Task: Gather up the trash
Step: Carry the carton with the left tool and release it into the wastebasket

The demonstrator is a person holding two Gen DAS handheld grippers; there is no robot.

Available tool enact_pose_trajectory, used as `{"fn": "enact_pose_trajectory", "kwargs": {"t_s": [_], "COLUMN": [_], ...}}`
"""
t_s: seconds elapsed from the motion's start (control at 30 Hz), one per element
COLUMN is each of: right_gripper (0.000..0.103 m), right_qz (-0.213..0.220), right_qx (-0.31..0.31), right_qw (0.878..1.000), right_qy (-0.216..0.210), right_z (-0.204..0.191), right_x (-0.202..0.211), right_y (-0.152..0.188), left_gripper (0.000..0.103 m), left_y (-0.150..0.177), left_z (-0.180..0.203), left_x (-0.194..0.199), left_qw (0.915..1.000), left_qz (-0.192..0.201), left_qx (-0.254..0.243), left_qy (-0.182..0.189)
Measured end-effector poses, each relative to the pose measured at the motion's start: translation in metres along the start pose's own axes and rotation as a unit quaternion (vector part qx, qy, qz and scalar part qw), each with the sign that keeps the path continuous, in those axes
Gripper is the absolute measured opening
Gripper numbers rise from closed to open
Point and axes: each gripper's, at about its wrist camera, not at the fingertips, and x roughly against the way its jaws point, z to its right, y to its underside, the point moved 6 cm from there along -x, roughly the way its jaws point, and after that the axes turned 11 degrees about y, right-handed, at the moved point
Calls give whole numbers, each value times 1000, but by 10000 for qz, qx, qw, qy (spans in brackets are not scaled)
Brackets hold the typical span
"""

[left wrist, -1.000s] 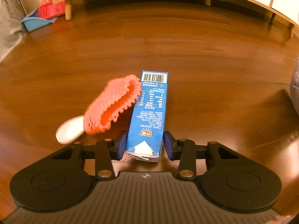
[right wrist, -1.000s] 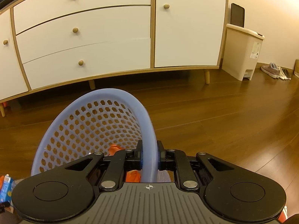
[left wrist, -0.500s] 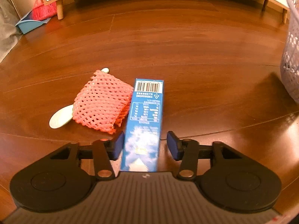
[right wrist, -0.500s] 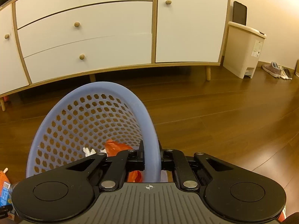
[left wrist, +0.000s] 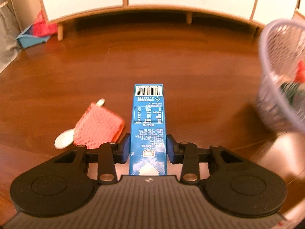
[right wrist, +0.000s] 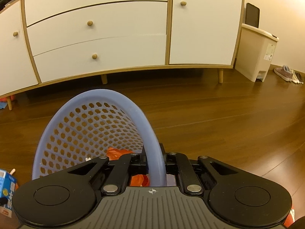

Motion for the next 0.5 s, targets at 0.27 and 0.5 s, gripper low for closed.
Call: {"fn": "enact_pose_trajectory", "kwargs": {"t_s": [0.27, 0.5], "right_gripper": [5, 5], "right_qz": [-114, -106], "right_qx": [3, 97], "right_qw": [9998, 9993], "right_qy": [-162, -343], "right_z": [-7, -7], "right_x": [0, -5], "right_y": [0, -3], "left_gripper": [33, 33], "left_y": [-45, -68], "left_z": [56, 108], "left_x": [42, 67], "left_qw": [9956, 9874], "left_qz": [469, 514], "left_qx": [-376, -753], "left_qy": [720, 1296]}}
